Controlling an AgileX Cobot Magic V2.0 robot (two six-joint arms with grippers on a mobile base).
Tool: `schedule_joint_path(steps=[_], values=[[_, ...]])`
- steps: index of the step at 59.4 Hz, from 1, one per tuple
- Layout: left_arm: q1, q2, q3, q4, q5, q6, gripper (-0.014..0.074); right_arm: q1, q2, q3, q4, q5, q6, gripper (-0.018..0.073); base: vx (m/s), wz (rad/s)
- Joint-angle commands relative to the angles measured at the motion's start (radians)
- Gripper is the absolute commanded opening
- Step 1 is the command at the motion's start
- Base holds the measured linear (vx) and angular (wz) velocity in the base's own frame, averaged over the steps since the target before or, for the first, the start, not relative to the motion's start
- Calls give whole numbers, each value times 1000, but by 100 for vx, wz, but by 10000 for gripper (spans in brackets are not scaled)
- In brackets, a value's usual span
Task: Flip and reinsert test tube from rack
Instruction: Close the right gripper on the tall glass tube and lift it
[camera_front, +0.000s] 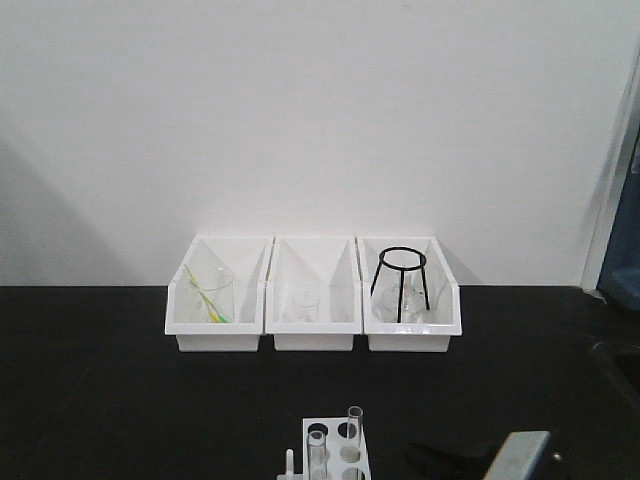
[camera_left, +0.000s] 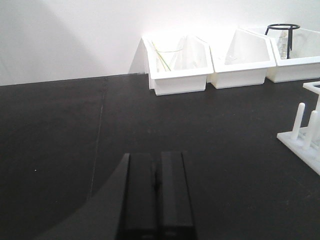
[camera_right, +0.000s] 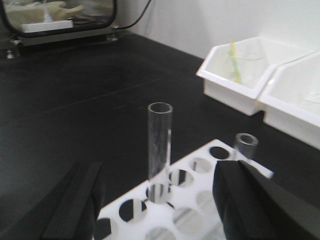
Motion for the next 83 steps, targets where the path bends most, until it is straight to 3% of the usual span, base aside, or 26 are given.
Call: schedule_joint_path(steps=[1, 16, 37, 46, 67, 83], values=[[0, -7, -4, -5, -80, -9, -6, 13, 61, -85, 20, -125, -18, 502, 0, 0], [0, -7, -4, -5, -80, -9, -6, 21, 235, -245, -3, -158, -13, 502, 0, 0], [0, -7, -4, -5, -80, -9, -6, 21, 416, -341, -22, -286, -7, 480, 0, 0], [0, -7, -4, -5, -80, -9, -6, 21, 423, -341, -21, -298, -13, 391, 0, 0], [0, -7, -4, -5, -80, -9, -6, 21, 423, -341, -22, -332, -18, -19, 0, 0], [0, -7, -4, -5, -80, -9, -6, 21, 273, -363, -17, -294, 72, -15, 0, 0]])
